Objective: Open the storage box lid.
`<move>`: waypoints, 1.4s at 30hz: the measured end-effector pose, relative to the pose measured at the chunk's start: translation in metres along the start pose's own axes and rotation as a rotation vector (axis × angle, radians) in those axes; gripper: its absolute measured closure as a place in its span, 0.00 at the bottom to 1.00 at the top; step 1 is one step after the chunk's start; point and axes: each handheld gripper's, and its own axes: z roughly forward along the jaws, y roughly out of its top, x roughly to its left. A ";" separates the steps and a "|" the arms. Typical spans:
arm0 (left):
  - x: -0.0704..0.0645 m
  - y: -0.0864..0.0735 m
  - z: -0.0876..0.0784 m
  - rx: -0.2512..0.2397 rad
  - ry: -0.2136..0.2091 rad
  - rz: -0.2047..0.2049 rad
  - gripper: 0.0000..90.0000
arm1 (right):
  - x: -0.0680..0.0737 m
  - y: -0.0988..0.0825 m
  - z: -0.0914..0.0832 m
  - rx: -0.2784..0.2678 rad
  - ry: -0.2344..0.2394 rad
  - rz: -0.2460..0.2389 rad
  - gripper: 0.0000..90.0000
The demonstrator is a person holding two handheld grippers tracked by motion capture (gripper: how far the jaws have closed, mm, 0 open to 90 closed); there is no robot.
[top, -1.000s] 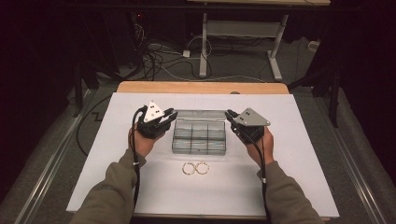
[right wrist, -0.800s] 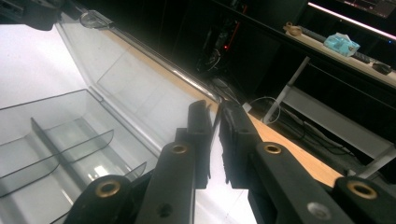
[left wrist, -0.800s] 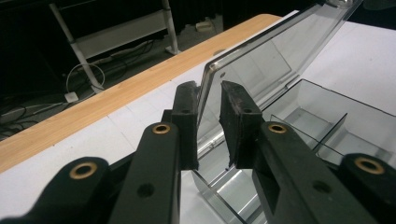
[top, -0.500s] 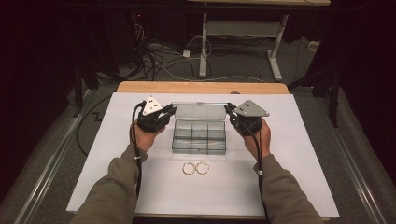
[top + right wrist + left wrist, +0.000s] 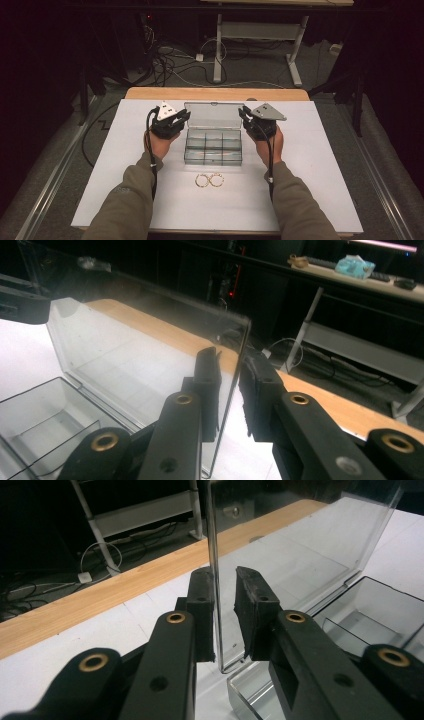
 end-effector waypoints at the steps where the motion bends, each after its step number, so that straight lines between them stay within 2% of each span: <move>1: 0.000 -0.001 0.002 0.001 0.002 -0.007 0.84 | 0.000 -0.002 0.002 0.011 -0.001 0.008 0.87; 6: 0.002 -0.005 0.009 0.019 0.011 -0.027 0.84 | 0.001 -0.012 0.013 0.045 -0.010 0.034 0.87; 14: 0.002 -0.012 0.021 0.075 0.026 -0.026 0.84 | 0.002 -0.022 0.023 0.085 -0.030 0.034 0.86; 25: 0.004 -0.020 0.031 0.116 0.034 -0.044 0.81 | 0.000 -0.035 0.034 0.133 -0.017 0.084 0.82; 28: 0.005 -0.024 0.034 0.145 0.027 -0.061 0.81 | 0.000 -0.038 0.036 0.157 -0.034 0.078 0.83; 30: 0.004 -0.027 0.036 0.150 -0.008 -0.069 0.82 | 0.000 -0.041 0.037 0.169 -0.004 0.094 0.87; 31: 0.001 -0.028 0.038 0.156 -0.009 -0.060 0.82 | 0.002 -0.042 0.037 0.172 0.010 0.096 0.87; 33: -0.004 -0.028 0.039 0.150 -0.012 -0.047 0.82 | 0.009 -0.044 0.040 0.192 0.026 0.065 0.86; 35: -0.008 -0.027 0.039 0.152 -0.007 -0.028 0.82 | 0.016 -0.045 0.041 0.205 0.012 0.039 0.89; 38: -0.009 -0.027 0.038 0.155 -0.011 -0.021 0.82 | 0.014 -0.046 0.041 0.204 0.020 0.056 0.88; 42: -0.007 -0.028 0.037 0.148 -0.014 -0.040 0.82 | 0.012 -0.046 0.039 0.211 0.015 0.056 0.87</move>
